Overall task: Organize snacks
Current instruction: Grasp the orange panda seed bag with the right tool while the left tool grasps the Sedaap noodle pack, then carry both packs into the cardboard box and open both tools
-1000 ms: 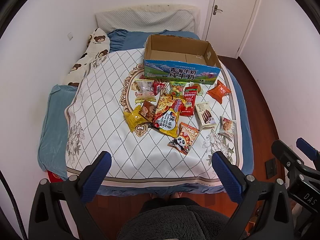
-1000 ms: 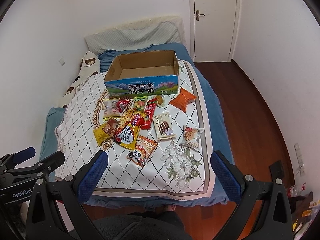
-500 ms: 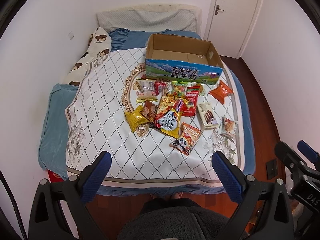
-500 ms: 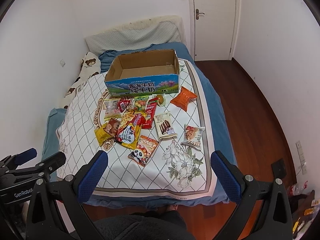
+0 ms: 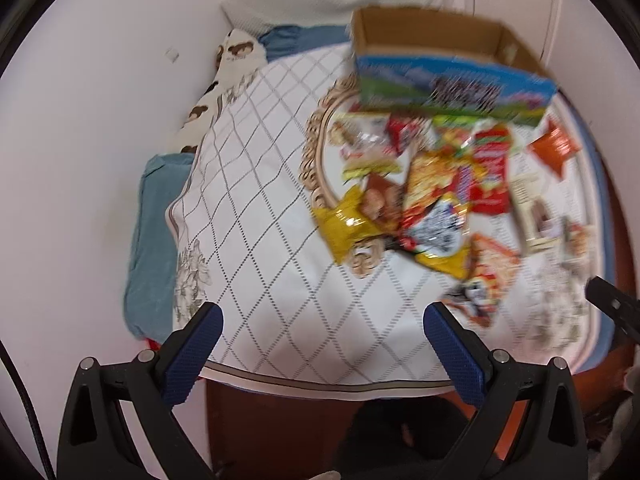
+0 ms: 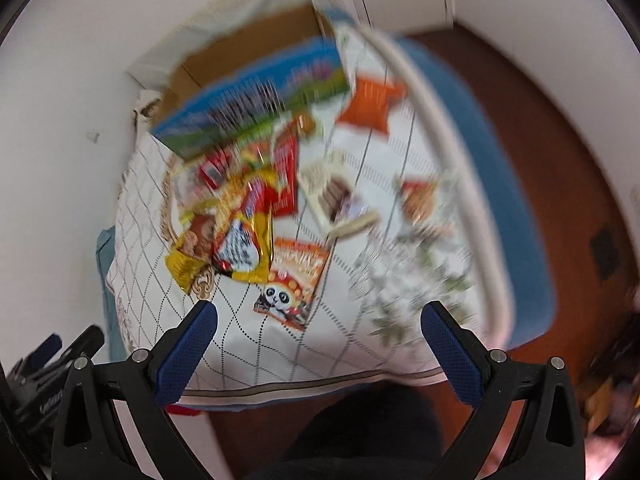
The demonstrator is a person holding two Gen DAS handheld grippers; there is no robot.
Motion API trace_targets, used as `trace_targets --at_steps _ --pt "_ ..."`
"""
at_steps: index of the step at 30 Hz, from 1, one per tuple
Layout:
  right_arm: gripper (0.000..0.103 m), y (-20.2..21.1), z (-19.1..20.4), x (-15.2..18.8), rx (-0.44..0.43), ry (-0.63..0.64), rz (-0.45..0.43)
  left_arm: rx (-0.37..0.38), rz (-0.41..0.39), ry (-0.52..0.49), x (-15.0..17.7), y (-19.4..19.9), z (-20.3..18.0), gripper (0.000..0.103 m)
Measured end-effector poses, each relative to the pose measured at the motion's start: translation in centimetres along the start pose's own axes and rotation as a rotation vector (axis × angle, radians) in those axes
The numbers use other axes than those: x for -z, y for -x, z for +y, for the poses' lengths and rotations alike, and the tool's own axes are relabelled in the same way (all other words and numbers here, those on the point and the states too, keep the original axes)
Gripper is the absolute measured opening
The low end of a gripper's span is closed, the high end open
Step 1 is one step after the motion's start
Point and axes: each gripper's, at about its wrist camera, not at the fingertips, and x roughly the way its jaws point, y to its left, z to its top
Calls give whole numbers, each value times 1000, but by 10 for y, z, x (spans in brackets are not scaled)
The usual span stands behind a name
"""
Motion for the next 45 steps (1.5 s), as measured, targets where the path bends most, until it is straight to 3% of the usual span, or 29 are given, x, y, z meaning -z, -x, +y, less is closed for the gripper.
trace_targets --at_steps 4,8,11,15,21,24,27,29,33,39,42,45 --pt "100 -85 -1 -6 1 -70 94 -42 28 -46 -6 -34 2 103" --pt "96 -143 13 -8 19 -95 149 -52 40 -98 -19 -57 -1 103" --pt "76 -174 17 -6 4 -145 209 -16 69 -133 -41 -79 -11 103" --pt "62 -181 25 3 28 -99 180 73 143 -200 -77 -113 -41 103" --pt "61 -160 13 15 154 -19 131 251 262 -328 -112 -155 -96 103" --pt "61 -155 5 14 177 -19 123 315 345 -355 -119 -181 -117 103" --pt "61 -156 4 15 190 -10 126 308 392 -392 -118 -205 -131 102" --pt "61 -153 5 9 197 -5 135 292 375 -392 -116 -212 -131 83" --pt "61 -152 5 13 204 8 139 292 324 -350 -101 -199 -117 82" --pt "60 -151 2 9 217 34 158 302 353 -295 -41 -178 -89 82" --pt "60 -152 -2 10 231 39 159 338 405 -285 -11 -187 -82 82" --pt "62 -158 -9 13 235 49 163 342 396 -280 0 -202 -75 86"
